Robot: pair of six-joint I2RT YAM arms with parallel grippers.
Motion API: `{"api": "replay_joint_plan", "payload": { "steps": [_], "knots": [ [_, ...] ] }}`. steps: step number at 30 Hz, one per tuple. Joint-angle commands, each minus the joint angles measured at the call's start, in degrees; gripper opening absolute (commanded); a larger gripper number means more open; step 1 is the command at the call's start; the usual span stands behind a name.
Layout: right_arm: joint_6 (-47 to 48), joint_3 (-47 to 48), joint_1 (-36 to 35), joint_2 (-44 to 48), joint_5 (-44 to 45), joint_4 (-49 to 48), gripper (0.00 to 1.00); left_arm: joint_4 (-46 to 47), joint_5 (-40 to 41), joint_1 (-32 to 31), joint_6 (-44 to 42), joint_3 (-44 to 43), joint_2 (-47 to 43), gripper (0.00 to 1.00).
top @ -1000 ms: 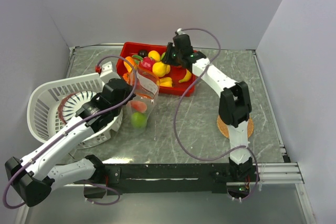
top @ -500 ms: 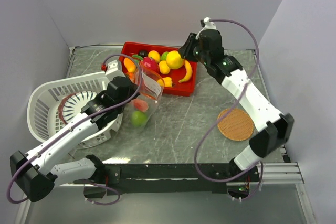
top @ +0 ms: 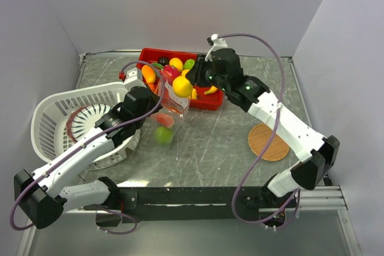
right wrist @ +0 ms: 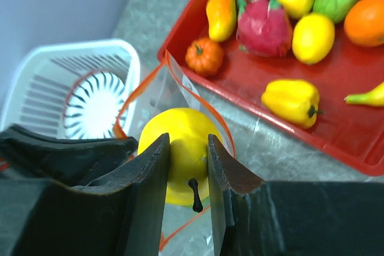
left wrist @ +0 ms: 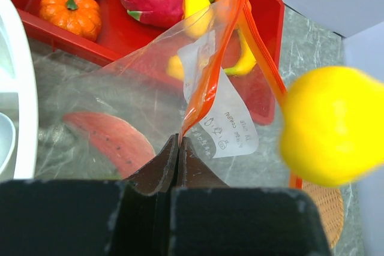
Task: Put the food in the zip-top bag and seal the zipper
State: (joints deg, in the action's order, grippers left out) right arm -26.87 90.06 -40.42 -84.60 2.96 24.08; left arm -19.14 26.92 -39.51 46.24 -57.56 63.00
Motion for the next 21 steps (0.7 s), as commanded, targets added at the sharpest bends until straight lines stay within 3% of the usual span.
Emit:
{"api": "replay_joint_plan", "payload": {
  "steps": [1, 3, 4, 7, 14, 21],
  "knots": [
    [1.47, 5.03, -1.94, -5.64, -0.67, 1.06, 0.36, 3.67, -1.43, 0.04, 0.17, -2.73, -0.07, 0.01],
    [1.91, 7.22, -2.37, -7.15, -0.94, 2.63, 0.62, 3.75, -1.26, 0.04, 0.26, -2.91, -0.16, 0.01],
    [2.09, 7.23, -2.29, -7.25, -0.94, 2.56, 0.82, 3.75, -1.34, 0.04, 0.17, -2.91, -0.16, 0.01],
    [2.35, 5.57, -2.38, -4.98, -0.85, 0.54, 1.0, 3.93, -1.08, 0.04, 0.17, -2.65, -0.25, 0.01],
    [3.85, 4.51, -0.1, -2.06, 7.84, 1.23, 0.99, 3.14, 0.94, 0.04, 1.05, -1.42, -1.12, 0.01],
    [0.95, 1.52, 8.87, -5.92, 3.55, -0.61, 0.91, 0.33, 5.07, 0.04, 2.36, -1.06, -3.32, 0.01]
  ]
}}
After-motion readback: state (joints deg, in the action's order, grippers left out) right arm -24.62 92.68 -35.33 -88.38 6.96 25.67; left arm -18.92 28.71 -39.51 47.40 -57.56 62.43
